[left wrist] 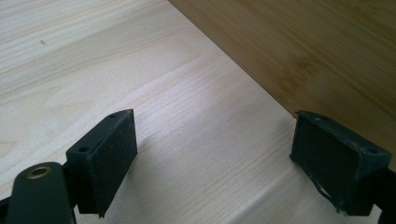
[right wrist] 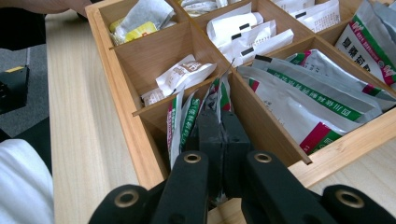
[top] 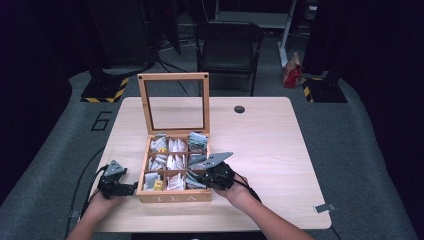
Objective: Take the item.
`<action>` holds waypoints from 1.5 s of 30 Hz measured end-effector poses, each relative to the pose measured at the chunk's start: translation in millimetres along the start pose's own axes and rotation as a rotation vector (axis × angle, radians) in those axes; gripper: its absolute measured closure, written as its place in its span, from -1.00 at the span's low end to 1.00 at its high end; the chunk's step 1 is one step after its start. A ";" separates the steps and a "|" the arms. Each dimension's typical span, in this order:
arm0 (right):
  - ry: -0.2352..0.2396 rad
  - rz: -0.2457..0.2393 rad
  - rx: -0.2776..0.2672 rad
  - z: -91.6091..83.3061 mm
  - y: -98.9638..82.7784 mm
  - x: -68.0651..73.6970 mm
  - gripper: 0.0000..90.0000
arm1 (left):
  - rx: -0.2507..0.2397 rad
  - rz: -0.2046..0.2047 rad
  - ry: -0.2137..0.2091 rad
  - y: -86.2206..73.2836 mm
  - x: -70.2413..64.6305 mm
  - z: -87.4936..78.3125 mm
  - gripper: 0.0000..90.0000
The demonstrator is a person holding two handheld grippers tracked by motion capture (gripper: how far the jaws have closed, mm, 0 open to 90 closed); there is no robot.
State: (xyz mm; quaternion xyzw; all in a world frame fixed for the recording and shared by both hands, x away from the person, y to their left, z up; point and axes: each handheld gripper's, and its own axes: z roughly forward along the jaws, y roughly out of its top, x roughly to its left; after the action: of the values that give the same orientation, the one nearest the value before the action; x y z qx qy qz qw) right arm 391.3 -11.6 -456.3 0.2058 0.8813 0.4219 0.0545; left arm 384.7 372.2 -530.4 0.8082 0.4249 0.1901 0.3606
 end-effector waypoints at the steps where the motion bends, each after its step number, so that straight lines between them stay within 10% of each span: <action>1: -0.001 0.004 -0.001 -0.9 0.6 0.2 1.00 | 0.000 0.003 0.002 0.1 0.1 -0.1 -0.69; 45: 0.010 0.005 -0.097 -42.6 34.5 -1.1 1.00 | 0.001 0.004 0.003 0.1 0.2 -0.1 -0.69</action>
State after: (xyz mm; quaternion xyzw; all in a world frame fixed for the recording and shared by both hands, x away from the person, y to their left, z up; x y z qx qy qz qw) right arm 391.7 -23.5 -402.7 0.2030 0.8596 0.4652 0.0589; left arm 384.7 372.3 -530.3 0.8088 0.4240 0.1917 0.3595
